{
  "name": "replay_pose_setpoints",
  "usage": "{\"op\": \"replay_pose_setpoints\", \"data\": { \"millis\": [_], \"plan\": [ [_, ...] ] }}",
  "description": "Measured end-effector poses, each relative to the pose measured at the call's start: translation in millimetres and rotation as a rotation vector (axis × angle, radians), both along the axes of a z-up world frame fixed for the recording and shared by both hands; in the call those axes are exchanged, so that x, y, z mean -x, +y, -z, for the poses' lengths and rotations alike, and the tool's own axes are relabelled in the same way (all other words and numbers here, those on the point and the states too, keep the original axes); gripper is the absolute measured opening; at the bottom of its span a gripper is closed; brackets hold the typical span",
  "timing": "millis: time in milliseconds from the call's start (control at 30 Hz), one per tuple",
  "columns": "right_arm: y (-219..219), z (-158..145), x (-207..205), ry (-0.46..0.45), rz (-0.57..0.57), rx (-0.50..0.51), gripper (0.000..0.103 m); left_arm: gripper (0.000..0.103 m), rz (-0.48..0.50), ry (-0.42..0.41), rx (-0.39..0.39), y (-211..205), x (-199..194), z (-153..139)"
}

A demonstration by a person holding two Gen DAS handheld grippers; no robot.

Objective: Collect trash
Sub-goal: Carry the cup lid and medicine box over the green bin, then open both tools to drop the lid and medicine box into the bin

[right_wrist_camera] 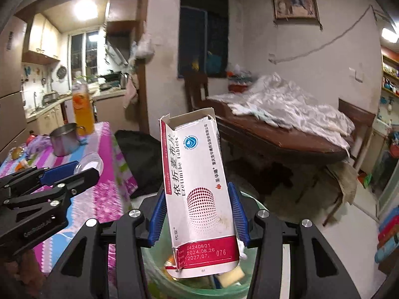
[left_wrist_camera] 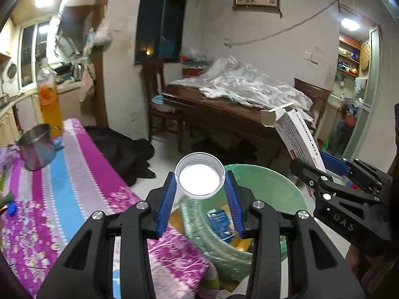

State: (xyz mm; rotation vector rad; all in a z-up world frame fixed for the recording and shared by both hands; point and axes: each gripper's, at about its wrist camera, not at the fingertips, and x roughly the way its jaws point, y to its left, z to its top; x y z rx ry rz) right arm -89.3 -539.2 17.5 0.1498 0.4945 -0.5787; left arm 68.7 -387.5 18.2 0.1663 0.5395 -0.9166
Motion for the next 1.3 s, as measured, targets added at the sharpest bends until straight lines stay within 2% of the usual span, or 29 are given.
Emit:
{"op": "replay_pose_setpoints", "data": {
  "millis": [300,400,500,700,733,833,867,1033,1100,1267,1300],
  "plan": [
    [-49,43,-13,0.115,0.027,-0.126,0.049,0.038,0.052,0.108,-0.049,-40,-17,31],
    [-60,59,-21,0.139,0.03,-0.175,0.042,0.038,0.063,0.121,-0.068,-50,-17,40],
    [-68,73,-25,0.165,0.041,-0.184,0.032,0.038,0.077,0.127,-0.087,-58,-17,51],
    [-72,75,-20,0.132,0.065,-0.177,0.032,0.039,0.125,0.164,-0.134,-68,-21,68],
    [-70,73,-19,0.127,0.064,-0.173,0.032,0.044,0.128,0.162,-0.142,-70,-20,69],
    [-63,63,-16,0.1,0.05,-0.158,0.032,0.069,0.12,0.166,-0.132,-71,-20,70],
    [-60,61,-16,0.095,0.049,-0.152,0.032,0.072,0.119,0.167,-0.12,-69,-21,69],
    [-51,51,-10,0.063,0.041,-0.146,0.033,0.074,0.097,0.178,-0.1,-59,-27,63],
    [-44,46,-6,0.029,0.017,-0.154,0.035,0.074,0.089,0.178,-0.09,-52,-29,59],
    [-14,37,5,-0.114,-0.09,-0.194,0.07,0.077,0.047,0.123,-0.05,-16,-26,37],
    [-6,35,6,-0.143,-0.123,-0.204,0.072,0.078,0.033,0.105,-0.039,-6,-24,31]
  ]
}}
